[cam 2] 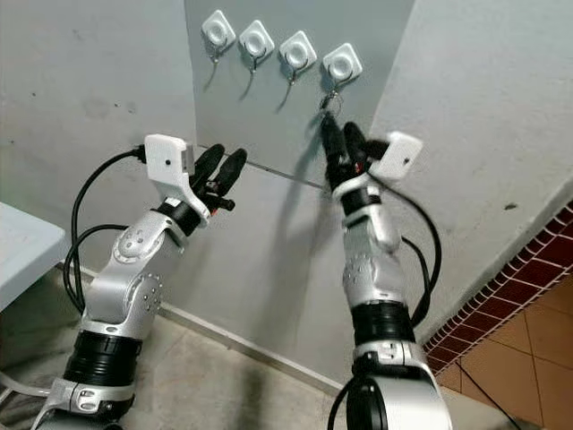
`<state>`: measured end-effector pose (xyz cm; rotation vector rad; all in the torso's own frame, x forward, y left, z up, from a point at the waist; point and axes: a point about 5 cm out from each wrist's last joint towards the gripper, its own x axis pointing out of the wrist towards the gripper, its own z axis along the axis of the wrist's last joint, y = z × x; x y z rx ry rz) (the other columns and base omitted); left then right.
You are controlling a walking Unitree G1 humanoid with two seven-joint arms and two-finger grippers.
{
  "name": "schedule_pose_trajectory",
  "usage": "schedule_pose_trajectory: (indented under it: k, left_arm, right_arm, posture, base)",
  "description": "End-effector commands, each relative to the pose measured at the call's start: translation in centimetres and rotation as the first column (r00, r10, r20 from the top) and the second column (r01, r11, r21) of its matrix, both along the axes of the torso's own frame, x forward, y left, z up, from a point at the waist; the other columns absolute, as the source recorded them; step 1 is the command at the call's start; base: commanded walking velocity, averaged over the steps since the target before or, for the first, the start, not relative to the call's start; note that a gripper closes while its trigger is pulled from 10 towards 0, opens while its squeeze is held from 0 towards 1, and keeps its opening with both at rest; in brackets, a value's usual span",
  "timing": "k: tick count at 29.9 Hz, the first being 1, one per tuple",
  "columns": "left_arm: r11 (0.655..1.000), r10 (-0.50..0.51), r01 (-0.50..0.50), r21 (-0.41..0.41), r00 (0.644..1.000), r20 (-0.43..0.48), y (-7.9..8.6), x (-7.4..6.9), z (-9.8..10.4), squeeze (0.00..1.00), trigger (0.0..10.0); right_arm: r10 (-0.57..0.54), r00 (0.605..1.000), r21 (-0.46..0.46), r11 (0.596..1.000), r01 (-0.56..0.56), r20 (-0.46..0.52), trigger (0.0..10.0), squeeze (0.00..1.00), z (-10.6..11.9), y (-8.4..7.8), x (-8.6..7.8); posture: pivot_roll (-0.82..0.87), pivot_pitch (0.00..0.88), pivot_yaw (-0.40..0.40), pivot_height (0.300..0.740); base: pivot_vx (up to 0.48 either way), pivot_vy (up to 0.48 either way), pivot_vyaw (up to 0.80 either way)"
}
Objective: Hang keys on a hook
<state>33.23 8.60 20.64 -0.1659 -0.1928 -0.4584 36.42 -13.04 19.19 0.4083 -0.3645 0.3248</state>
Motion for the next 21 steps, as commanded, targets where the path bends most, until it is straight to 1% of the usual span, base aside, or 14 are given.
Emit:
schedule_pose_trajectory:
  k: [1,5,6,7,9,10,11,13,15,16,17,18,20,21]
  left_arm:
    - [1.000,0.013,-0.013,-0.005,1.000,0.019,0.1,-0.2,0.1,0.00,10.0]
    - [0.999,0.039,-0.039,0.007,0.999,0.004,0.3,-0.3,-0.9,0.00,10.0]
    - [0.999,0.052,-0.052,0.012,0.999,-0.013,0.5,-0.4,-1.6,0.00,10.0]
    - [0.999,0.052,-0.052,0.012,0.999,-0.013,0.5,-0.4,-1.6,0.00,10.0]
    - [0.996,0.085,-0.084,0.024,0.995,-0.044,0.9,-0.3,-2.7,0.00,10.0]
    - [0.996,0.085,-0.084,0.024,0.995,-0.044,0.9,-0.3,-2.7,0.00,10.0]
    - [0.994,0.102,-0.100,0.032,0.993,-0.066,1.3,-0.3,-3.7,0.00,10.0]
    - [0.993,0.113,-0.110,0.031,0.989,-0.096,1.6,-0.4,-4.7,0.00,10.0]
    - [0.992,0.128,-0.125,0.029,0.980,-0.154,2.1,-0.6,-6.4,0.00,10.0]
    - [0.992,0.128,-0.125,0.029,0.980,-0.154,2.1,-0.6,-6.4,0.00,10.0]
    - [0.990,0.142,-0.134,0.054,0.973,-0.180,2.5,-0.9,-7.8,0.00,10.0]
    - [0.989,0.147,-0.137,0.062,0.971,-0.187,2.7,-1.1,-8.2,0.00,10.0]
    - [0.994,0.112,-0.110,0.021,0.961,-0.253,3.1,-1.8,-10.3,0.00,10.0]
    - [0.992,0.123,-0.125,0.013,0.948,-0.292,3.5,-2.2,-11.3,0.00,10.0]
  right_arm:
    - [0.016,0.999,-0.044,0.999,-0.014,0.031,10.0,0.00,0.1,0.2,-0.4]
    - [0.010,1.000,-0.160,0.987,-0.007,0.015,10.0,0.00,-1.5,0.3,-1.0]
    - [-0.005,1.000,-0.175,0.985,0.003,-0.012,10.0,0.00,-2.1,0.2,-1.2]
    - [-0.005,1.000,-0.175,0.985,0.003,-0.012,10.0,0.00,-2.1,0.2,-1.2]
    - [-0.026,0.999,-0.188,0.982,0.018,-0.042,10.0,0.00,-3.1,-0.1,-1.5]
    - [-0.026,0.999,-0.188,0.982,0.018,-0.042,10.0,0.00,-3.1,-0.1,-1.5]
    - [-0.036,0.998,-0.194,0.981,0.025,-0.058,10.0,0.00,-3.7,-0.4,-1.9]
    - [-0.060,0.995,-0.201,0.979,0.043,-0.078,10.0,0.00,-4.5,-0.7,-2.2]
    - [-0.091,0.990,-0.222,0.973,0.066,-0.104,10.0,0.00,-5.6,-1.2,-2.8]
    - [-0.091,0.990,-0.222,0.973,0.066,-0.104,10.0,0.00,-5.6,-1.2,-2.8]
    - [-0.132,0.983,-0.261,0.961,0.094,-0.131,10.0,0.00,-6.8,-1.7,-3.4]
    - [-0.147,0.979,-0.273,0.956,0.104,-0.141,10.0,0.00,-7.2,-1.8,-3.6]
    - [-0.209,0.956,-0.322,0.937,0.135,-0.207,10.0,0.00,-9.2,-2.6,-4.4]
    - [-0.229,0.945,-0.333,0.932,0.143,-0.236,10.0,0.00,-10.2,-2.9,-5.0]
  posture:
    - [0.19,0.000,-0.094,0.736]
    - [0.19,0.000,-0.094,0.736]
    - [0.19,0.000,-0.094,0.736]
    - [0.19,0.000,-0.094,0.736]
    - [0.19,0.000,-0.094,0.736]
    - [0.19,0.000,-0.094,0.736]
    - [0.19,0.000,-0.095,0.736]
    - [0.19,0.000,-0.095,0.736]
    - [0.19,0.000,-0.093,0.736]
    - [0.19,0.000,-0.093,0.736]
    - [0.19,0.000,-0.091,0.736]
    - [0.19,0.000,-0.091,0.736]
    - [0.19,0.000,-0.089,0.736]
    - [0.19,0.000,-0.089,0.736]
  base:
    - [0.000,0.000,0.00]
    - [0.000,0.000,0.00]
    - [0.000,0.000,0.00]
    - [0.000,0.000,0.00]
    - [0.000,0.000,0.00]
    - [0.000,0.000,0.00]
    - [0.000,0.000,0.00]
    - [0.000,0.000,0.00]
    - [0.000,0.000,0.00]
    - [0.000,0.000,0.00]
    - [0.000,0.000,0.00]
    - [0.000,0.000,0.00]
    - [0.000,0.000,0.00]
    - [0.000,0.000,0.00]
